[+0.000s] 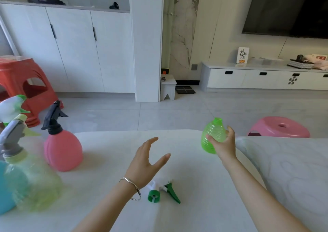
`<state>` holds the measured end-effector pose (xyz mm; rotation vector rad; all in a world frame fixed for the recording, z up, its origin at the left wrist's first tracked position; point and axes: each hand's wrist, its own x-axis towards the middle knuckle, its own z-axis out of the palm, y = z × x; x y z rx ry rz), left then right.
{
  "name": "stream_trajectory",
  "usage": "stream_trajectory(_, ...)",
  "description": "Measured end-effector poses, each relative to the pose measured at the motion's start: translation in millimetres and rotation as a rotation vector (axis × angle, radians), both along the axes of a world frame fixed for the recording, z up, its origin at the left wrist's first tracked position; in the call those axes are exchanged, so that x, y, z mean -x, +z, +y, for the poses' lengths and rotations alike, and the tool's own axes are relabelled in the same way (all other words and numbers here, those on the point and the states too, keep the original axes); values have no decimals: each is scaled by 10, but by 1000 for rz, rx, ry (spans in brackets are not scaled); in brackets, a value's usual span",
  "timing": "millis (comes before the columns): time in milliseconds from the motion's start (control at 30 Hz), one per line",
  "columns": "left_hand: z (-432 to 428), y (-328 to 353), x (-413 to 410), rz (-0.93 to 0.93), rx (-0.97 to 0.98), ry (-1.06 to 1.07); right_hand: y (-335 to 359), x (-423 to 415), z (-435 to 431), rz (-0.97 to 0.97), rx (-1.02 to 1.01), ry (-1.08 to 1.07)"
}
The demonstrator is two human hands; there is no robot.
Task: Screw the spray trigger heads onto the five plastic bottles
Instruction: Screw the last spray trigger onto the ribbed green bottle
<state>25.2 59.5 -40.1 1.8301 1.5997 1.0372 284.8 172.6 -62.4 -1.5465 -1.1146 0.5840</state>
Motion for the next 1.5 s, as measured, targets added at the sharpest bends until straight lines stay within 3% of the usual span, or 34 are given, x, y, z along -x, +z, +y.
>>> stream_trajectory(100, -49, 31, 54, -5, 0, -3, -25, 97, -39, -81, 22, 0)
stream_trajectory(367, -241, 81, 257, 2, 1, 27, 105, 672, -465, -23, 130, 224)
stream_trajectory(633, -449, 155, 473, -51, -8, 3, 643, 1322, -1217, 207, 205, 675)
stream_trajectory(733, -532, 186, 540, -171, 32, -75, 712, 1401, -1428, 205, 231, 779)
stream_trajectory(867, -608, 164, 714, -169, 73, -72, 734, 1350, -1517, 221, 337, 911)
stream_trajectory(1067, -690, 149, 1136, -111, 109, 32, 508, 1059, -1348, 31, 465, 607)
stream_trajectory(1300, -794, 135, 1322, -48, 130, 37, 320, 1131, -1320, -136, 753, 524)
stream_trajectory(1500, -819, 174, 1340, -71, 122, 53, 271, 1361, -1364, -331, 784, 495)
